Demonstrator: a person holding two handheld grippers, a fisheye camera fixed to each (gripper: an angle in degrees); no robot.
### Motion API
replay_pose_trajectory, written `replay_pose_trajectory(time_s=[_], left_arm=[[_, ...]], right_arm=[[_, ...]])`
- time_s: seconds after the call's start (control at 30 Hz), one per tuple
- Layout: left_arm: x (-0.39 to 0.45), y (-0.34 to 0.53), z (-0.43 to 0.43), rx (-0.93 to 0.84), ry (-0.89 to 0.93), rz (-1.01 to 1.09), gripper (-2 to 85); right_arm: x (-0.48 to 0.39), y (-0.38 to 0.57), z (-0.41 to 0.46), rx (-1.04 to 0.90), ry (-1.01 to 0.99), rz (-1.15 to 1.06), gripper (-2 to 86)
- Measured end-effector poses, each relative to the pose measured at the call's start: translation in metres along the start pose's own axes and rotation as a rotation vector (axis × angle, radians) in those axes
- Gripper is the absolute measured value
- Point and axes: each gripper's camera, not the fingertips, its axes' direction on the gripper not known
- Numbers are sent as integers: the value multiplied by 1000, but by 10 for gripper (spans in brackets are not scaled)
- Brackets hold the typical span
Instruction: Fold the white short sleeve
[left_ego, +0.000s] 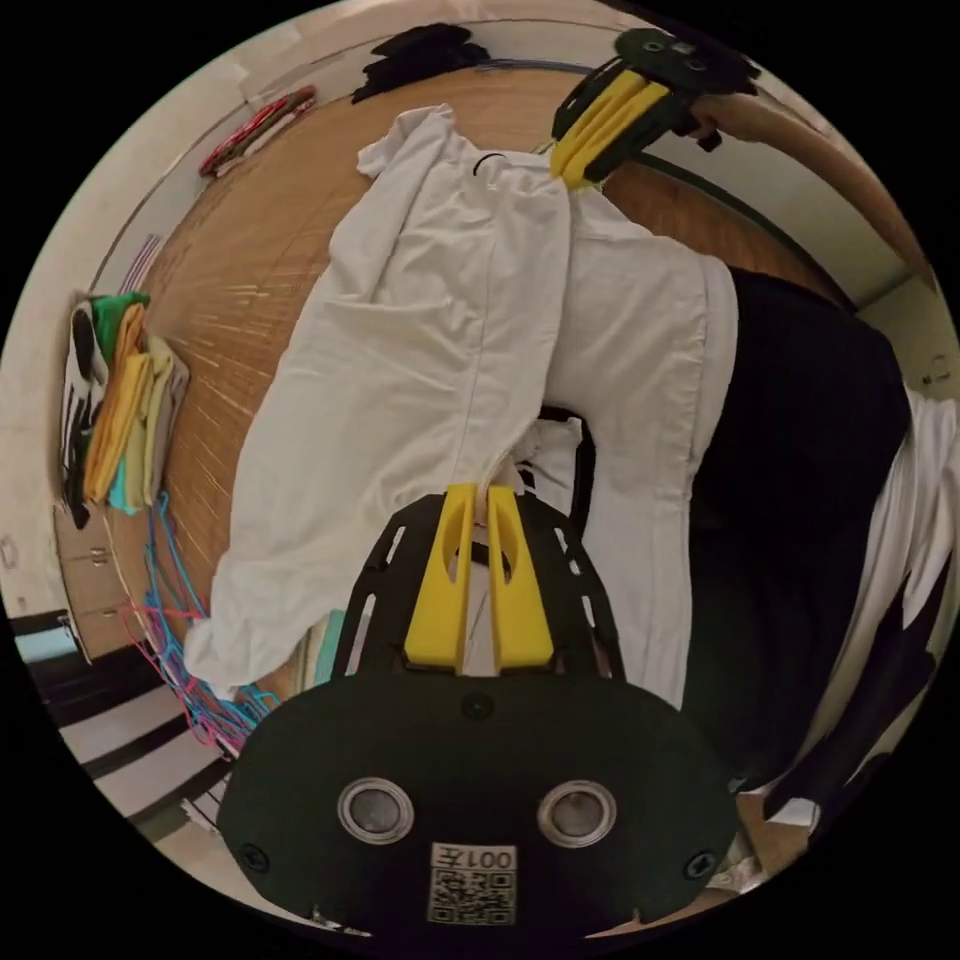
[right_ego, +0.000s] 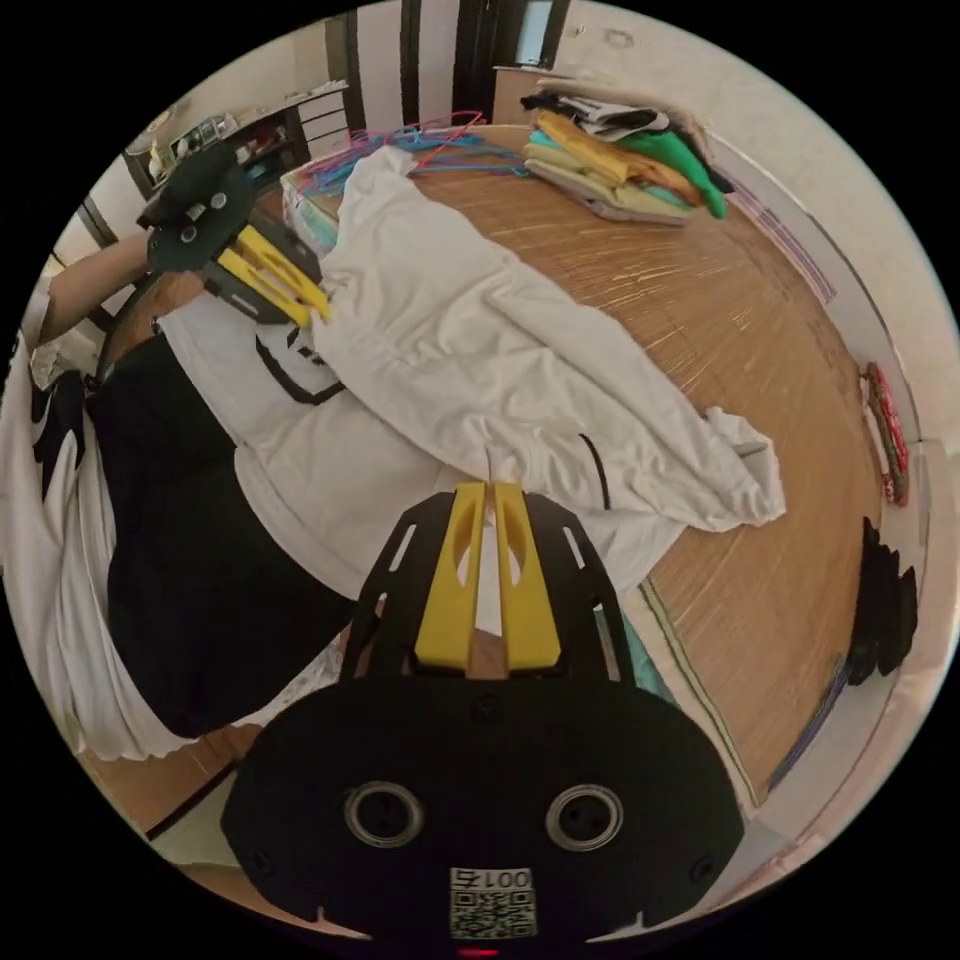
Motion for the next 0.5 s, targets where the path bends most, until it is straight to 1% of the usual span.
replay_pose_trajectory(time_s=[0.07,0.13,0.17,0.23,0.4,0.5], left_arm=[[-2,0,-7,40,-31,-52,-6],[-9,2,-29,128,-100,-136,-9],[-12,2,-37,157,-118,-156,-9],[-29,0,-67,250,-218,-212,-10],[-79,-30,-103,286,-418,-237,-10],[-113,-63,-100,225,-530,-246,-10]], right_arm=[[1,1,-18,79,53,38,18],[2,0,-45,193,145,77,15],[3,-1,-52,221,170,81,15],[8,-10,-72,303,255,78,13],[45,-56,-80,340,385,62,11],[81,-93,-71,347,412,119,12]])
